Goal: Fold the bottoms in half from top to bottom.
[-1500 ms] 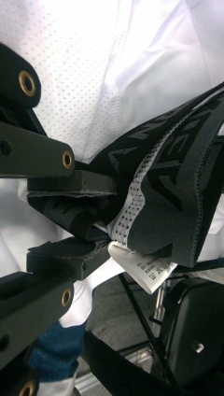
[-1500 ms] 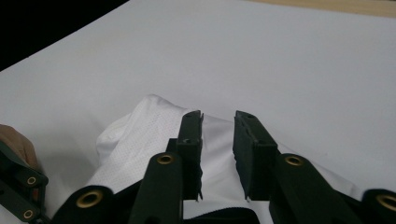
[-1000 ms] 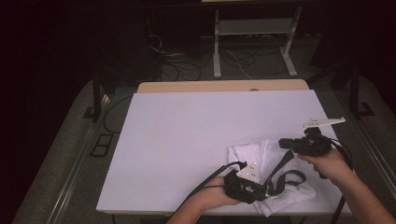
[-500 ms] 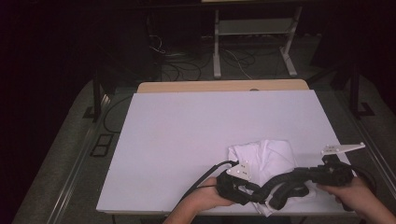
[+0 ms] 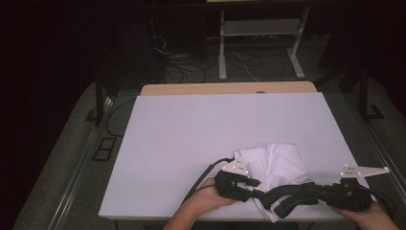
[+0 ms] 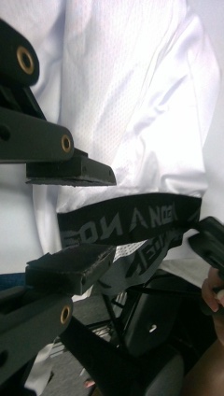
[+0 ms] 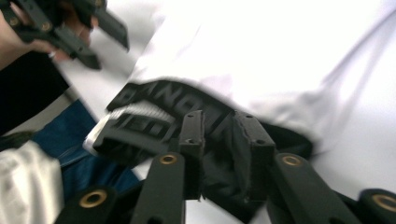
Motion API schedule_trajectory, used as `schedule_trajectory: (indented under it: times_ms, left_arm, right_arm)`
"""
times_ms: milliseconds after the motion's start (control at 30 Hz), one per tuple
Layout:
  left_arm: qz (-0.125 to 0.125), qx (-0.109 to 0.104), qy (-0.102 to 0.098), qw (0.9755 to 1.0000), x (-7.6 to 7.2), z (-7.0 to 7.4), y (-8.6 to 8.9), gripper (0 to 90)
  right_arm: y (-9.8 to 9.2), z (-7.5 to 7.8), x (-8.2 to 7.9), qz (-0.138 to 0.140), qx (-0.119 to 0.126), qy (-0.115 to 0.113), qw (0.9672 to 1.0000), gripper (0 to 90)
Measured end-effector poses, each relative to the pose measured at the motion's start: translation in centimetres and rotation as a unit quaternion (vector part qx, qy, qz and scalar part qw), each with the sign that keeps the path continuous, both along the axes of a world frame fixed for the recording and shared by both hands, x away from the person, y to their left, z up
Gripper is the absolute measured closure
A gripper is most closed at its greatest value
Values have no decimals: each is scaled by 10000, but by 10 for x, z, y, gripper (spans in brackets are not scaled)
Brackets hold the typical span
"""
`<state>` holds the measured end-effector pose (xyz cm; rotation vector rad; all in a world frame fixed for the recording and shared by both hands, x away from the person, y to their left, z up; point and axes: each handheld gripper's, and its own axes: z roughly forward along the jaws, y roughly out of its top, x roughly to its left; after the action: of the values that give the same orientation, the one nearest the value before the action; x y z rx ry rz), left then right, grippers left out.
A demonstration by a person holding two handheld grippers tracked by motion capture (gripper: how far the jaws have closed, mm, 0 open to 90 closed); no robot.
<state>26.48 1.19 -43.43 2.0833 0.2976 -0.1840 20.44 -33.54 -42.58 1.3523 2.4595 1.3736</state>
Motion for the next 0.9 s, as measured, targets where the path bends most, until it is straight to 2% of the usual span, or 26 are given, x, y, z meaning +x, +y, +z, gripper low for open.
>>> schedule_trajectory:
  times_ms: [33,67,100,133,200,233,400,500,533,633,767,900]
  left_arm:
    - [66,-9,-20,10000,1,1,1,561]
    - [66,-9,-20,10000,1,1,1,536]
    - [158,-34,-3,9999,2,1,2,536]
    - [219,-80,-23,9997,2,1,3,499]
    - [297,-90,15,9995,3,1,4,485]
    - [354,-118,29,9993,3,1,5,410]
    - [465,-144,28,9988,5,2,9,416]
    - [521,-165,43,9985,7,2,11,416]
    - [556,-175,27,9983,8,2,12,416]
    - [615,-198,45,9979,9,2,13,414]
    - [664,-192,47,9976,11,2,15,415]
    - [704,-211,53,9973,12,2,15,415]
  right_arm:
    - [-3,2,-1,-113,-84,-188,9997,662]
    - [-3,2,-1,-113,-84,-188,9997,662]
    - [-6,4,-1,-280,-195,-311,9989,605]
    - [-15,2,-1,-570,-171,-392,9975,526]
    - [-17,1,0,-644,-215,-355,9971,500]
    - [-20,-6,3,-810,-329,-184,9960,499]
    - [-21,-17,3,-608,-157,283,9976,648]
    - [-21,-17,2,-586,-174,307,9977,699]
    - [-25,-11,-4,-481,-111,226,9985,856]
    - [-27,-7,-9,-438,-180,164,9987,866]
    - [-26,-5,-16,-335,-191,211,9990,869]
    - [-27,-6,-18,-360,-269,176,9988,865]
